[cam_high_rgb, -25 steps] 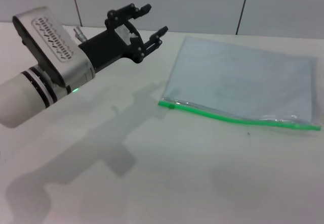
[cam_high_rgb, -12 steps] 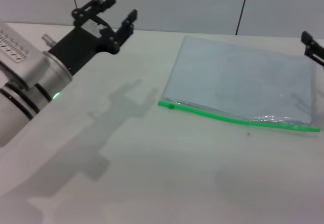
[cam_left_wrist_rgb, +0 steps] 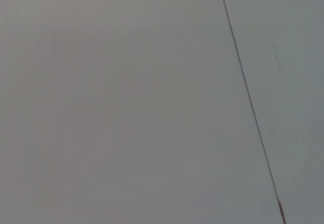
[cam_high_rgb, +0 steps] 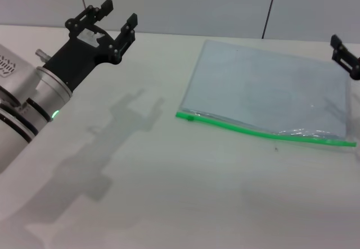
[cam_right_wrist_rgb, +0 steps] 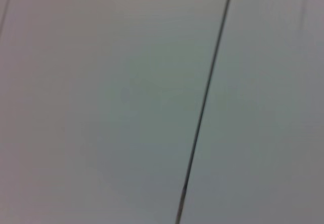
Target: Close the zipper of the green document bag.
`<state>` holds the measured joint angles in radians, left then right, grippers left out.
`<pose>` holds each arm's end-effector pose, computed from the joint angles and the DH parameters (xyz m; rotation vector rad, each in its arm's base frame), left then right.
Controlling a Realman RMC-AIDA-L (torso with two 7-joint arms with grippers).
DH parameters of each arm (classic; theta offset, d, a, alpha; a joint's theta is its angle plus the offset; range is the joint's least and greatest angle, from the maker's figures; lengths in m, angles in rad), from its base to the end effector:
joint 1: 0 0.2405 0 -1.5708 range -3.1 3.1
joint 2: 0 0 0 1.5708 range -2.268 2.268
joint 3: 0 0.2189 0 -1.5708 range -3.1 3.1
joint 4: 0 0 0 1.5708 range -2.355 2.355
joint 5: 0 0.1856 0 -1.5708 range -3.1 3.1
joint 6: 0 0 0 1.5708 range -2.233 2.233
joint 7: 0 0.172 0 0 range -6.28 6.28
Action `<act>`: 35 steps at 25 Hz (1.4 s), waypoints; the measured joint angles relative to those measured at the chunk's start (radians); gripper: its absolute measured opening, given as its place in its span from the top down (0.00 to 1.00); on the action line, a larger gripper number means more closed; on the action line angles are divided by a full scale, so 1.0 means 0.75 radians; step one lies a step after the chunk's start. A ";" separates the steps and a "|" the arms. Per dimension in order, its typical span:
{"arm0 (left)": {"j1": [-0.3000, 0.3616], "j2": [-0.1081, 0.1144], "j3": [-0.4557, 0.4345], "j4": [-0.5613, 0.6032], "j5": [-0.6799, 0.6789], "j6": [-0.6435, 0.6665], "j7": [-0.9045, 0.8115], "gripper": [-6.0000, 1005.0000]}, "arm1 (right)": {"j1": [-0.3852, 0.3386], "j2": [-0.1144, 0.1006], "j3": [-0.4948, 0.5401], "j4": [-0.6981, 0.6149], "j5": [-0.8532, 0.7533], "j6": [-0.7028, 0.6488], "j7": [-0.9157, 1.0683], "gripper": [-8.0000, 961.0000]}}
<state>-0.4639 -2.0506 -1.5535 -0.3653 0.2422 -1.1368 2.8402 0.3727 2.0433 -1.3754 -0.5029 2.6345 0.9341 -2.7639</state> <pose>-0.2005 0.3608 0.0164 -1.8921 -0.1772 -0.8334 0.2424 0.3665 0.0362 -1.8689 0.2616 0.6127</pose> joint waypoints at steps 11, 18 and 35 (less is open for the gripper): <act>-0.043 0.001 0.030 0.020 -0.007 0.014 0.001 0.45 | 0.135 -0.004 -0.101 0.282 0.302 0.168 -0.156 0.15; -0.073 -0.001 0.030 0.055 -0.009 0.027 0.001 0.45 | 0.160 -0.005 -0.116 0.300 0.305 0.182 -0.164 0.15; -0.091 0.001 0.029 0.079 -0.010 0.033 0.000 0.45 | 0.195 -0.010 -0.121 0.300 0.292 0.187 -0.167 0.15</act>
<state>-0.5324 -2.0497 -1.5320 -0.3060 0.2346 -1.1124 2.8402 0.5192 2.0359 -1.4661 -0.2776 2.8538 1.0744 -2.8893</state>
